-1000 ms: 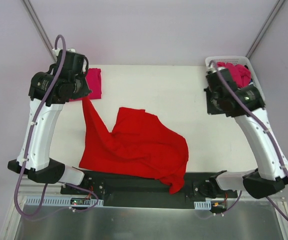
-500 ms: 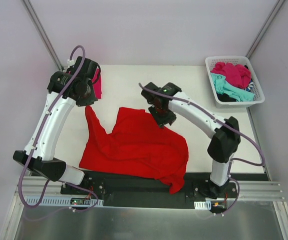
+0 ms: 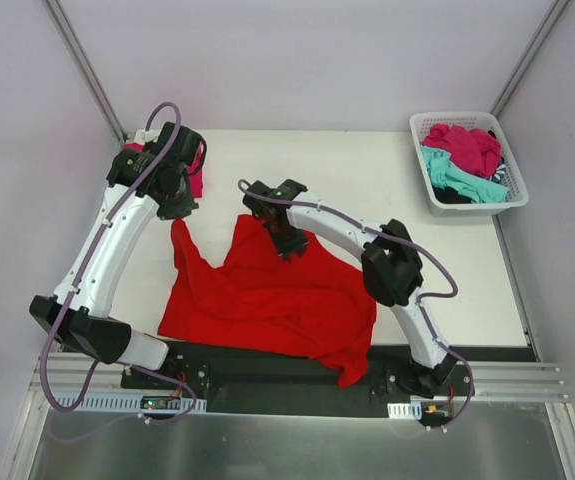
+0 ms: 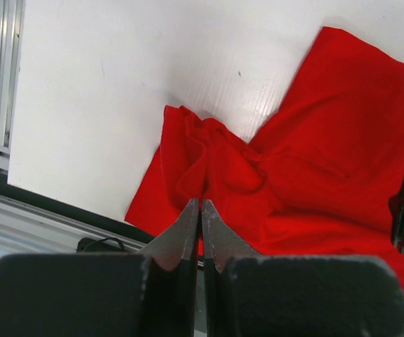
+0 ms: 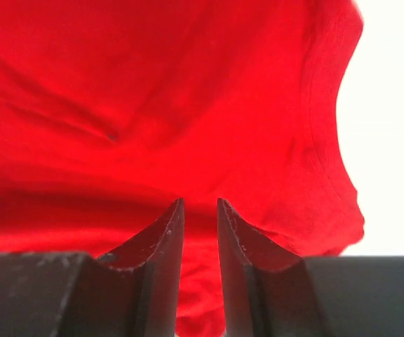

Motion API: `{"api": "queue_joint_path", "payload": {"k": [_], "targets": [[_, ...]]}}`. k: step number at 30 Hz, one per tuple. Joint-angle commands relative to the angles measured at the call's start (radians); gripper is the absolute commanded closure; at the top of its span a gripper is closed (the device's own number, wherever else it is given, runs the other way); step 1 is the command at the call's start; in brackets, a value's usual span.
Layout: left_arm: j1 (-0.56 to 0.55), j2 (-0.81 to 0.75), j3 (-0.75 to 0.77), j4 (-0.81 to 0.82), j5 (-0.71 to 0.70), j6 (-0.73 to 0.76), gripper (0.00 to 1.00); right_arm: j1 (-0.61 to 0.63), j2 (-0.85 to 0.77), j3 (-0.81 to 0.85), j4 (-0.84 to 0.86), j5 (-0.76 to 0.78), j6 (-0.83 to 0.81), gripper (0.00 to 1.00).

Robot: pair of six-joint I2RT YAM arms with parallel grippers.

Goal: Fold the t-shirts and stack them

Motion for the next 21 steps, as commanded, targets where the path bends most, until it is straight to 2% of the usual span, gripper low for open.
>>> {"api": "queue_joint_path", "payload": {"k": [1, 4, 7, 12, 17, 21], "targets": [[0.019, -0.054, -0.026, 0.026, -0.03, -0.023, 1.0, 0.041, 0.015, 0.153, 0.101, 0.123, 0.163, 0.71], [0.027, -0.06, -0.032, 0.032, -0.037, -0.022, 1.0, 0.067, 0.023, 0.183, 0.144, 0.224, 0.231, 0.71], [0.034, -0.067, -0.045, 0.043, -0.042, -0.02, 1.0, 0.1, -0.035, 0.1, 0.233, 0.333, 0.292, 0.71], [0.048, -0.074, -0.062, 0.057, -0.036, -0.016, 1.0, 0.125, -0.074, 0.005, 0.262, 0.406, 0.389, 0.71], [0.059, -0.081, -0.085, 0.072, -0.031, -0.01, 1.0, 0.168, -0.114, -0.168, 0.363, 0.479, 0.498, 0.71], [0.06, -0.089, -0.095, 0.074, -0.03, -0.003, 1.0, 0.182, -0.096, -0.218, 0.415, 0.476, 0.538, 0.72]]}}
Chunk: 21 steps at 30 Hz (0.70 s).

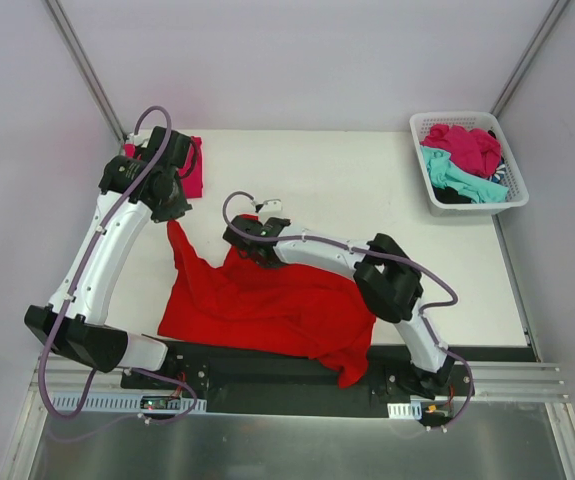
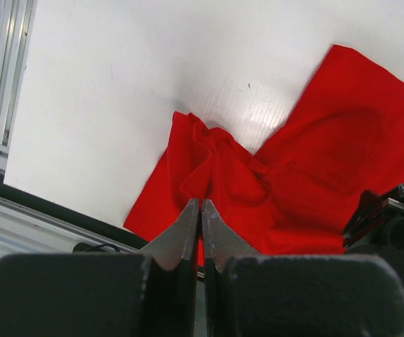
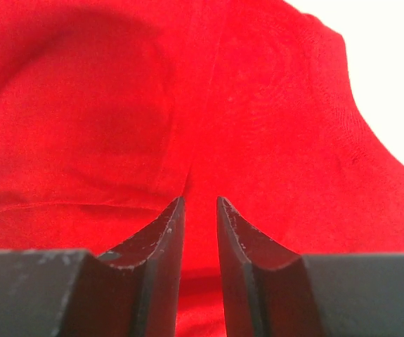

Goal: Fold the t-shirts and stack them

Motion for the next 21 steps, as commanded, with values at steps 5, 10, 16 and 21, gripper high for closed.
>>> {"api": "queue_joint_path", "payload": {"k": [5, 10, 16, 21], "targets": [[0.021, -0.051, -0.024, 0.014, -0.017, 0.014, 1.0, 0.016, 0.013, 0.009, 0.112, 0.016, 0.071, 0.75], [0.036, -0.06, -0.032, 0.015, -0.013, 0.023, 1.0, 0.014, 0.039, 0.032, 0.111, -0.004, 0.069, 0.76], [0.041, -0.069, -0.04, 0.02, -0.006, 0.028, 1.0, -0.01, 0.024, -0.029, 0.138, -0.033, 0.069, 0.76], [0.042, -0.069, -0.047, 0.024, 0.0, 0.028, 1.0, -0.018, 0.014, -0.052, 0.146, -0.043, 0.068, 0.76]]}}
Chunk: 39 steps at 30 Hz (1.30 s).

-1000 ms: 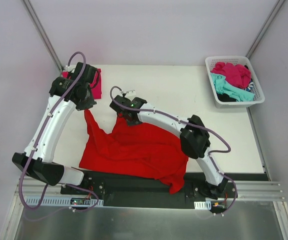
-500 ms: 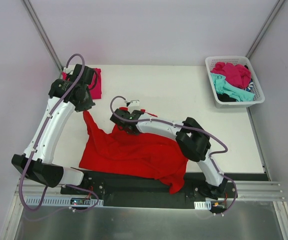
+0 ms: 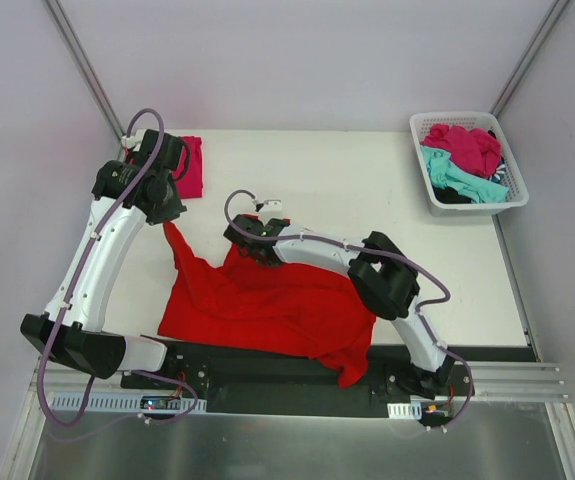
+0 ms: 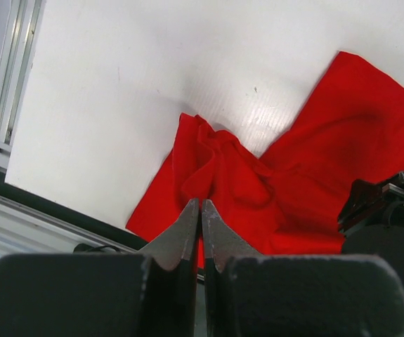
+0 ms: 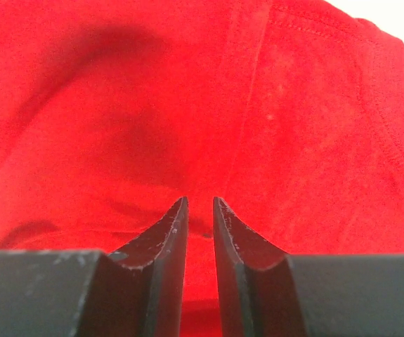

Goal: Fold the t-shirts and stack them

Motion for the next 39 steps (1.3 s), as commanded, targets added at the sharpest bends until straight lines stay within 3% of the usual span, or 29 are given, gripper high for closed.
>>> {"api": "queue_joint_path", "payload": {"k": [1, 39], "targets": [[0.013, -0.028, -0.01, 0.006, -0.002, 0.02, 1.0, -0.01, -0.02, -0.017, 0.011, -0.014, 0.02, 0.76], [0.014, -0.029, -0.028, 0.02, 0.014, 0.019, 1.0, 0.036, -0.02, -0.031, -0.037, -0.044, -0.005, 0.69]]}}
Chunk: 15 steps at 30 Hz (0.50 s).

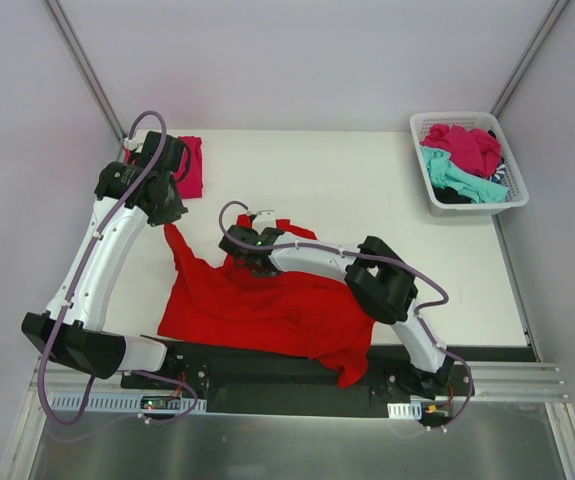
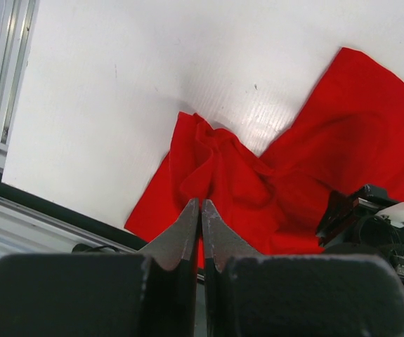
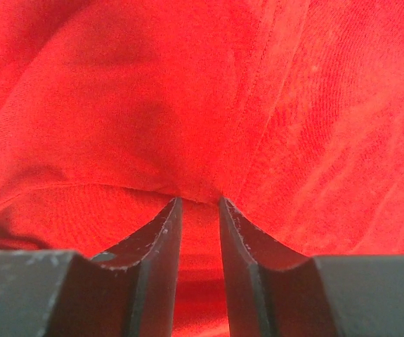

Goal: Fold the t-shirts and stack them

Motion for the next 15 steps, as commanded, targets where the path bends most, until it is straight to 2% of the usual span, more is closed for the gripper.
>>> {"api": "queue_joint_path", "payload": {"k": [1, 9, 15], "targets": [[0.013, -0.027, -0.003, 0.004, 0.007, 0.018, 1.0, -0.007, -0.026, -0.008, -0.031, 0.019, -0.014, 0.69], [0.014, -0.026, -0.004, 0.007, 0.011, 0.018, 1.0, -0.045, -0.052, -0.095, 0.002, -0.005, -0.021, 0.68], [0.013, -0.027, -0.003, 0.006, 0.014, 0.019, 1.0, -0.05, -0.02, -0.068, -0.005, -0.014, -0.055, 0.66]]}}
